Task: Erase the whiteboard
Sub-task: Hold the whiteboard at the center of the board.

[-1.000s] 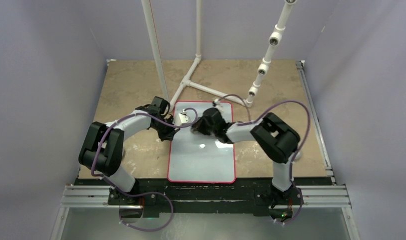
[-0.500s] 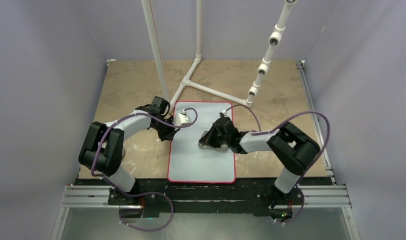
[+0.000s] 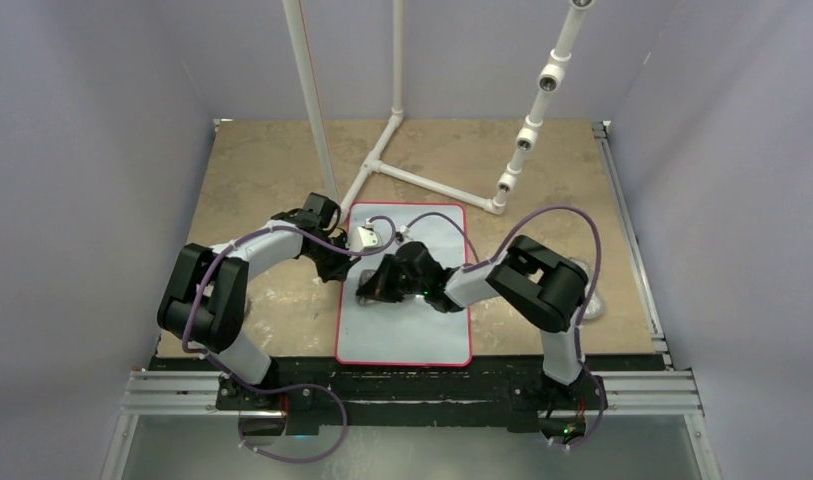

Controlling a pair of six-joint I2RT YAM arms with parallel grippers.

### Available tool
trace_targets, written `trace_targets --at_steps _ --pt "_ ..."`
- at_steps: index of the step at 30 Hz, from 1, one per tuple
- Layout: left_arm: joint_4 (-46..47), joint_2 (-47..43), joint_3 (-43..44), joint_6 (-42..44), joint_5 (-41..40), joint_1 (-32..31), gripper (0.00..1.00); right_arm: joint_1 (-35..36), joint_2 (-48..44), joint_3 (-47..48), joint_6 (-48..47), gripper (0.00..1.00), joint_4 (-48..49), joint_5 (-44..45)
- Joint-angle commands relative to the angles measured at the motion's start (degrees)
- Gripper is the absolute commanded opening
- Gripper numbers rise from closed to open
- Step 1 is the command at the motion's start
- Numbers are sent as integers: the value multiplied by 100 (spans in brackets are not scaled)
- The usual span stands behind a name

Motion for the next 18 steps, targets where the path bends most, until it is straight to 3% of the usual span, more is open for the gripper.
trace_targets --at_steps 1,4,7,13,16,18 --pt "-440 348 -376 157 -804 28 0 -629 -493 -1584 -119 0 -1302 -67" --pt "-410 345 -367 129 -778 28 0 -1023 -1212 -1943 -286 0 -1753 484" --pt "-414 331 -360 98 -767 28 0 -1010 -1092 -1525 -532 0 -1837 728" --pt "-410 344 -354 74 -861 28 0 162 364 322 -1096 0 -2229 -464" --pt "-389 350 -382 52 -852 28 0 438 442 68 -1208 0 -2023 -1180" --pt "-386 349 -405 64 -875 28 0 332 86 -650 -1160 0 -1982 -1354"
